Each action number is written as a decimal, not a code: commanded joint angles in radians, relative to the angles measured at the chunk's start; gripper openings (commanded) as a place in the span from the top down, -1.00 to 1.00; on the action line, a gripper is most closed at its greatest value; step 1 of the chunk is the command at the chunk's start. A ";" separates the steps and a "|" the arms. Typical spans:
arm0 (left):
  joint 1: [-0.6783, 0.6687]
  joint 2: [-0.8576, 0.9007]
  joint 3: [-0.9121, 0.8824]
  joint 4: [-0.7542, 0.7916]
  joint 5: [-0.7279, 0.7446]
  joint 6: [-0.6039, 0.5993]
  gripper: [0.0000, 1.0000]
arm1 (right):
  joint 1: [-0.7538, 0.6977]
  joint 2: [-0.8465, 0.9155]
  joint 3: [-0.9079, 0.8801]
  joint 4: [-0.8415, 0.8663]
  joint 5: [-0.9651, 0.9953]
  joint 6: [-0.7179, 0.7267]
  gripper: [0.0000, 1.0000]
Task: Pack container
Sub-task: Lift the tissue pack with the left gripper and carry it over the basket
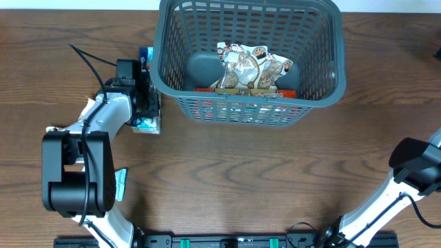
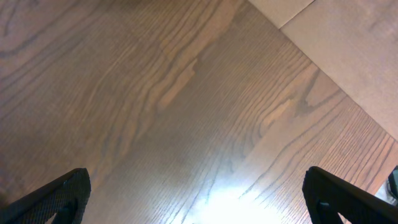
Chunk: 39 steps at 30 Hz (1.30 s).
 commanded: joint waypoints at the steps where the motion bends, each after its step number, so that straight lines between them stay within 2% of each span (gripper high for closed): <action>1: 0.002 0.016 0.003 0.006 -0.041 -0.017 0.89 | -0.002 -0.003 -0.003 -0.001 0.007 0.013 -0.99; 8: 0.040 -0.097 0.013 0.008 -0.192 -0.156 0.89 | -0.002 -0.003 -0.003 -0.001 0.007 0.013 -0.99; 16: 0.181 -0.352 0.016 0.000 -0.214 -0.271 0.89 | -0.002 -0.003 -0.003 -0.001 0.007 0.013 -0.98; 19: 0.196 -0.465 0.024 -0.001 -0.209 -0.274 0.88 | -0.002 -0.003 -0.003 -0.001 0.007 0.013 -0.99; 23: 0.143 -0.608 0.073 -0.029 -0.124 -0.243 0.88 | -0.002 -0.003 -0.003 -0.001 0.007 0.013 -0.99; 28: -0.010 -0.701 0.180 -0.060 -0.074 -0.203 0.89 | -0.002 -0.003 -0.003 -0.001 0.007 0.013 -0.99; 34: -0.206 -0.708 0.349 -0.101 -0.082 -0.094 0.89 | -0.002 -0.003 -0.003 -0.001 0.007 0.013 -0.99; 39: -0.286 -0.650 0.418 -0.105 -0.064 -0.084 0.89 | -0.002 -0.003 -0.003 -0.001 0.007 0.013 -0.98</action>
